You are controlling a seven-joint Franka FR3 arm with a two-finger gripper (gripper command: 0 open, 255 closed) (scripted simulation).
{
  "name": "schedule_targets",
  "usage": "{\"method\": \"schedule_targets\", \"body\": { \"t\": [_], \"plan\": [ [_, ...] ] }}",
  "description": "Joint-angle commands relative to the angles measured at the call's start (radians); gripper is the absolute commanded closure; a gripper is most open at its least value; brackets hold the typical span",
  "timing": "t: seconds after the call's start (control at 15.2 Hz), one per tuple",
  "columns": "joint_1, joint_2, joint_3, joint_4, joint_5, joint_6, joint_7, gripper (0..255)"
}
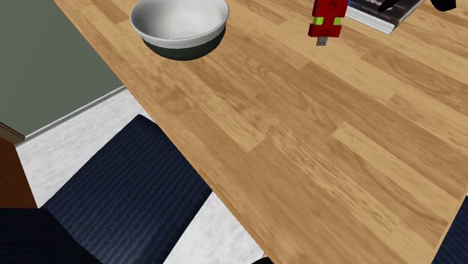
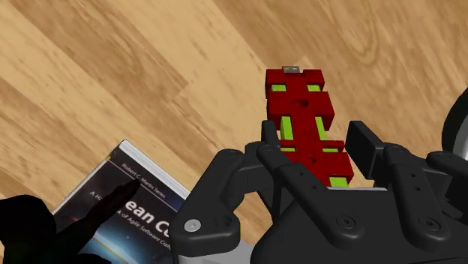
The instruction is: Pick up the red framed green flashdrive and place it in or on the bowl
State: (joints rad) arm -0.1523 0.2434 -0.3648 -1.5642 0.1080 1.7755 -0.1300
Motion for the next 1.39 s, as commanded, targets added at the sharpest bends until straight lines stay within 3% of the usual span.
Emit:
{"method": "schedule_targets", "body": {
  "t": [0.0, 0.59, 1.12, 1.19, 1.25, 1.32],
  "plan": [
    [0.026, 0.013, 0.017, 0.023, 0.001, -0.009, 0.045, 255],
    [0.127, 0.118, 0.083, 0.176, 0.015, -0.051, 0.221, 255],
    [0.196, 0.298, 0.132, 0.455, 0.035, -0.145, 0.365, 255],
    [0.188, 0.260, 0.124, 0.395, 0.031, -0.123, 0.343, 255],
    [0.188, 0.260, 0.124, 0.395, 0.031, -0.123, 0.343, 0],
    [0.165, 0.258, 0.141, 0.370, 0.022, -0.103, 0.179, 0]
  ]
}}
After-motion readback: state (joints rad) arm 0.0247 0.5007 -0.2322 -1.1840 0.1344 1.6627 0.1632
